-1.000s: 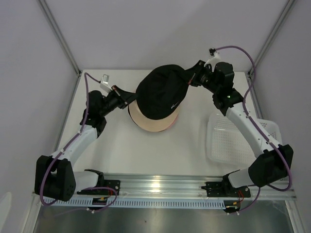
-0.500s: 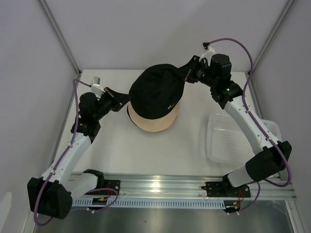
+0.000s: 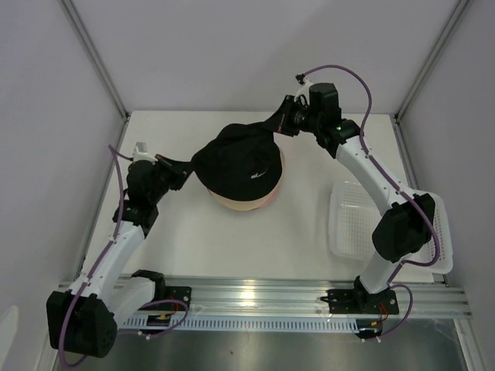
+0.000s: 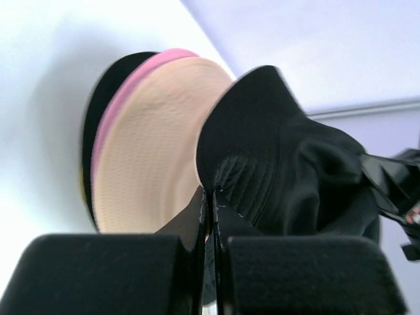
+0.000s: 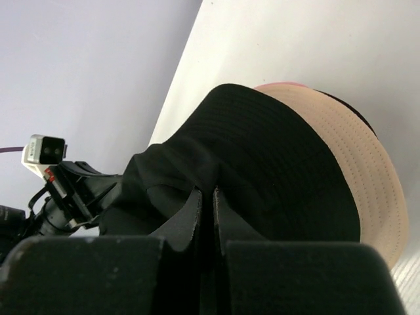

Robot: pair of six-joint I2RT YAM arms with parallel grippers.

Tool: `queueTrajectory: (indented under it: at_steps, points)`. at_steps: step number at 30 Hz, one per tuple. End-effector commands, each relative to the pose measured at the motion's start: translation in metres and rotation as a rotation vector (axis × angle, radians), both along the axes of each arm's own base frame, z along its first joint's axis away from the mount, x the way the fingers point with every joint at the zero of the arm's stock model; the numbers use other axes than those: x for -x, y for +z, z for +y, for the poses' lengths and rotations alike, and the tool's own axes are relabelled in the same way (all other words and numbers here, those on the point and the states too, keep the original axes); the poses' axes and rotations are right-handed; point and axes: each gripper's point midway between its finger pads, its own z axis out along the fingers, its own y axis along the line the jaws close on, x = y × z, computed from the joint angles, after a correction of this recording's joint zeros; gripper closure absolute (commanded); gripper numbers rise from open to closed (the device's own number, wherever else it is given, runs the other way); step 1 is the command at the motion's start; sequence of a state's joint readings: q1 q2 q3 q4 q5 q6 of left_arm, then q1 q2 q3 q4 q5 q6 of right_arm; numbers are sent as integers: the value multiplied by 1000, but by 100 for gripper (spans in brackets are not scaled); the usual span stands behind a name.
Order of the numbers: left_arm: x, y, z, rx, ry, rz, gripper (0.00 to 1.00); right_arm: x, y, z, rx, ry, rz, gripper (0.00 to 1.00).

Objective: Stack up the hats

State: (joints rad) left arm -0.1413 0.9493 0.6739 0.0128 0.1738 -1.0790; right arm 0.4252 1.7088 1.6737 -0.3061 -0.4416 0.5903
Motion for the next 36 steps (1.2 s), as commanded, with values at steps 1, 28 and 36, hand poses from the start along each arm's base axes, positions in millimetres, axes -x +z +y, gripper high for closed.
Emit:
queueTrajectory:
  at_steps: [1,28,36]
  points:
    - [-7,-59,40,-65,196,168,99,-18,17,-10,22,-45,-79,100]
    - [-22,-74,-11,-166,-137,-43,100,15,-38,-71,-198,-149,68,11]
    - [-23,-75,-23,-163,-167,-35,99,17,-41,-49,-230,-78,30,20]
